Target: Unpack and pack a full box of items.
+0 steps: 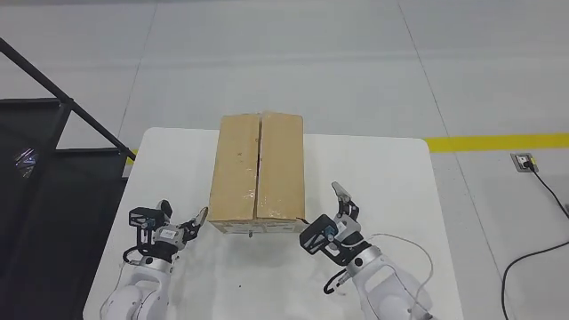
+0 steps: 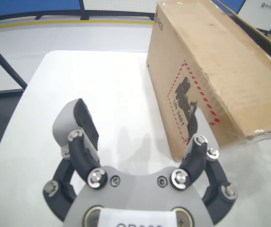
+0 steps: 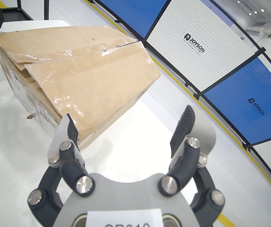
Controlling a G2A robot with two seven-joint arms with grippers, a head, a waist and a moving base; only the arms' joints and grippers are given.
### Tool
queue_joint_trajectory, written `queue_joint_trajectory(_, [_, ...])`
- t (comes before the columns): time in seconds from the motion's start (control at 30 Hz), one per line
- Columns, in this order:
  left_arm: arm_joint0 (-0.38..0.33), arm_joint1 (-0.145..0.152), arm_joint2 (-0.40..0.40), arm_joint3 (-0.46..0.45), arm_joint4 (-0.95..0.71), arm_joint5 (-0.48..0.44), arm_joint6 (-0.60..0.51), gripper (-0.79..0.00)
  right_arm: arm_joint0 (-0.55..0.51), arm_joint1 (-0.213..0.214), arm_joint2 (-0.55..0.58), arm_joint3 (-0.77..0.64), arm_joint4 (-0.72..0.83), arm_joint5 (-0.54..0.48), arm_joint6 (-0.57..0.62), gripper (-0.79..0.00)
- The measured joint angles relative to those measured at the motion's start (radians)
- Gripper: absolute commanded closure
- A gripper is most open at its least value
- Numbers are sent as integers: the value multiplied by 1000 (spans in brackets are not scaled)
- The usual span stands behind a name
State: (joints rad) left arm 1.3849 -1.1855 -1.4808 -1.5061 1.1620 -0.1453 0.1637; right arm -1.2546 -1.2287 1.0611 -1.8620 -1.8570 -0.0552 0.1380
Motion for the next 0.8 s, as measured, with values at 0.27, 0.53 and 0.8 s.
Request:
queue_joint_trajectory(0.27, [-13,-8,55,-11,43,4,-5,-785,-30,3,45,-4,10,-11,-40,-785])
queue_joint_trajectory(0.53, [-14,-13,68,-9,61,36,-8,-785,-50,4,78,-16,34,-37,-54,-785])
queue_joint_trajectory(0.8, [-14,-14,69,-14,58,43,-9,-785,-52,4,79,-16,35,-36,-56,-785])
